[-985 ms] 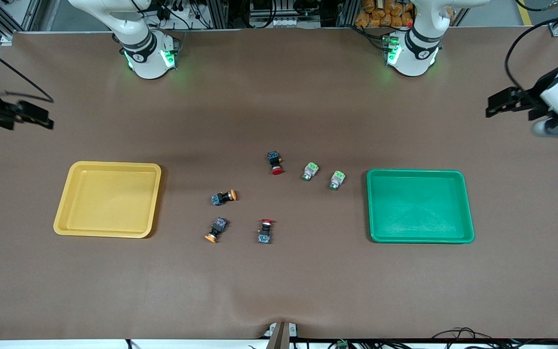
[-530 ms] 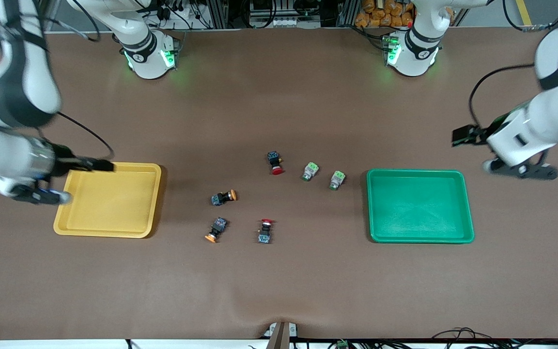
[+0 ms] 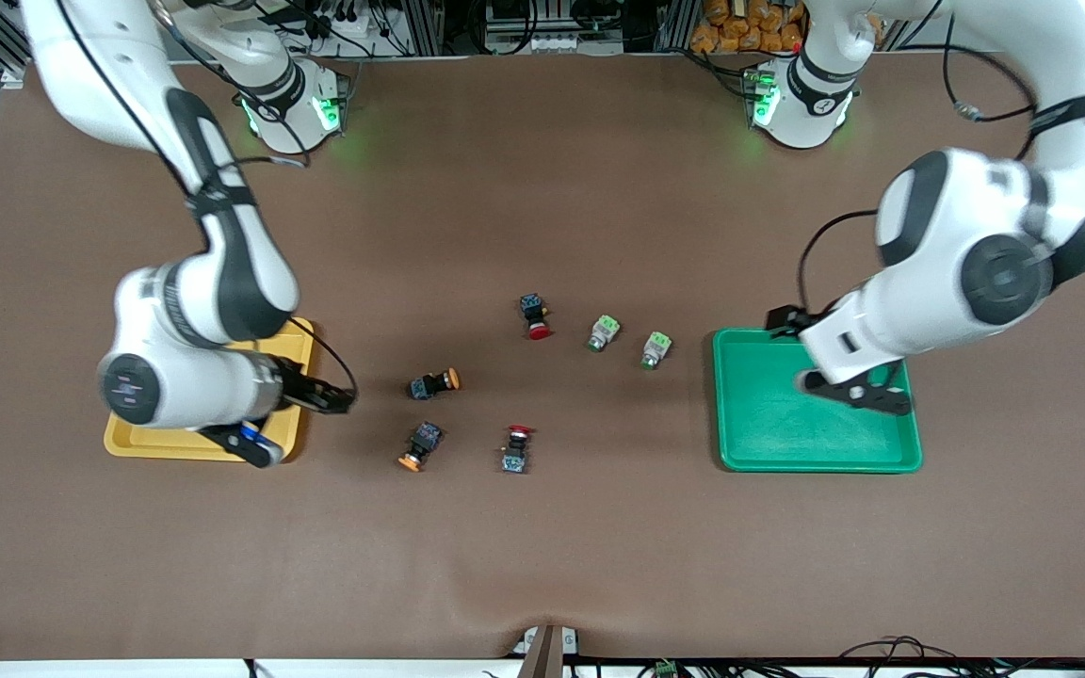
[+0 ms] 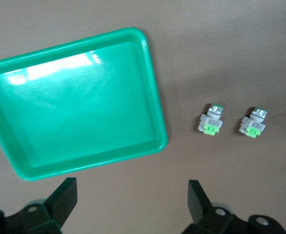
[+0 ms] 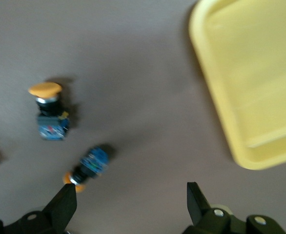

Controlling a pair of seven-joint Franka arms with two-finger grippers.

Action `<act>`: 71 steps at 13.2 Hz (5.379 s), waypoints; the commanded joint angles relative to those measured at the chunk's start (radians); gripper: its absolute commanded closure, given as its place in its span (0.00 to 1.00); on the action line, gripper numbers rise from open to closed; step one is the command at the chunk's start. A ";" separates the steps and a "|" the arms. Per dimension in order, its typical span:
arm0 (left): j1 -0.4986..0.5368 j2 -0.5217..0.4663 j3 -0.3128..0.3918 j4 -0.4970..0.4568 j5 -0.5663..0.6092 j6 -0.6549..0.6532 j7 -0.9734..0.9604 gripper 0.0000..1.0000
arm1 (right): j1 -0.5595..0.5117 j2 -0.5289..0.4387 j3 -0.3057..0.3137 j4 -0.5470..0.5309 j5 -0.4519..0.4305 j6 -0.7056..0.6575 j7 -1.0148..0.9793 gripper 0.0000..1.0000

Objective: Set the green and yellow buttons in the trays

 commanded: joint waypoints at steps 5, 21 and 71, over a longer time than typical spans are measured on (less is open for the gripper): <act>-0.141 0.149 0.006 -0.064 -0.039 0.295 -0.045 0.00 | 0.098 0.129 -0.008 0.053 0.005 0.280 0.192 0.00; -0.278 0.196 0.009 -0.359 -0.022 0.683 -0.131 0.03 | 0.158 0.296 -0.012 0.142 -0.079 0.394 0.193 1.00; -0.173 0.146 -0.093 -0.229 0.053 0.487 -0.157 0.00 | 0.167 0.121 -0.011 -0.160 0.215 0.299 0.182 0.00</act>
